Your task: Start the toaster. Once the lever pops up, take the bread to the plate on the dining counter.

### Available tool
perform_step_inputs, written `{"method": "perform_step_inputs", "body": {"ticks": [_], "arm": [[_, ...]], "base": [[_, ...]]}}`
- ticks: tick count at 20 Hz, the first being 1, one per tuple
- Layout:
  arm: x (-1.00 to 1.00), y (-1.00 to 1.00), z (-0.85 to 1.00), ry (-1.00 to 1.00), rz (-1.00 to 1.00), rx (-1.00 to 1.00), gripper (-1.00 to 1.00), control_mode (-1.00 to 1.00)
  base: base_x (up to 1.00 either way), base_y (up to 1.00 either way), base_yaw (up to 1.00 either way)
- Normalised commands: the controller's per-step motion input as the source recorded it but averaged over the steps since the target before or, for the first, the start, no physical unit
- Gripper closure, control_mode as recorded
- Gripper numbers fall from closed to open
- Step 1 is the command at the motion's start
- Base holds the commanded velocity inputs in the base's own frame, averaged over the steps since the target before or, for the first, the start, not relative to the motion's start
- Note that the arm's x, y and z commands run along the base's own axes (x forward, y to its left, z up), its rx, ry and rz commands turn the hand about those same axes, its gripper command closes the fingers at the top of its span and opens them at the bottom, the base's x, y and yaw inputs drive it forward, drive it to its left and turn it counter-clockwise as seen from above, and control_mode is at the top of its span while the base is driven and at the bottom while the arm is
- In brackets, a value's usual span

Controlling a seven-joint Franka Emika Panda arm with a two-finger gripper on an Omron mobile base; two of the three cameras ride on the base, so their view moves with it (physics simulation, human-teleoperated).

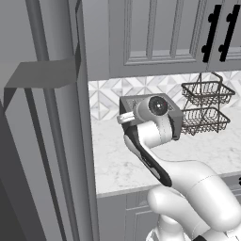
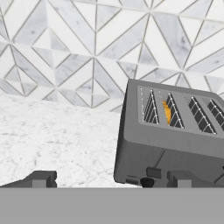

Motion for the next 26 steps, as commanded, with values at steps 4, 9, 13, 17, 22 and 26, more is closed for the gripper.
{"method": "perform_step_inputs", "body": {"ticks": [4,9,13,17,22,26], "arm": [[0.0,0.0,0.0,0.0,0.0,0.0,-1.0,-1.0],[0.0,0.0,0.0,0.0,0.0,0.0,-1.0,-1.0],[0.0,0.0,0.0,0.0,0.0,0.0,-1.0,-1.0],[0.0,0.0,0.0,0.0,0.0,0.0,-1.0,-1.0],[0.0,0.0,0.0,0.0,0.0,0.0,-1.0,-1.0],[0.0,0.0,0.0,0.0,0.0,0.0,-1.0,-1.0]], "base": [[0.0,0.0,0.0],[0.0,0.0,0.0],[0.0,0.0,0.0],[0.0,0.0,0.0],[0.0,0.0,0.0],[0.0,0.0,0.0]]}}
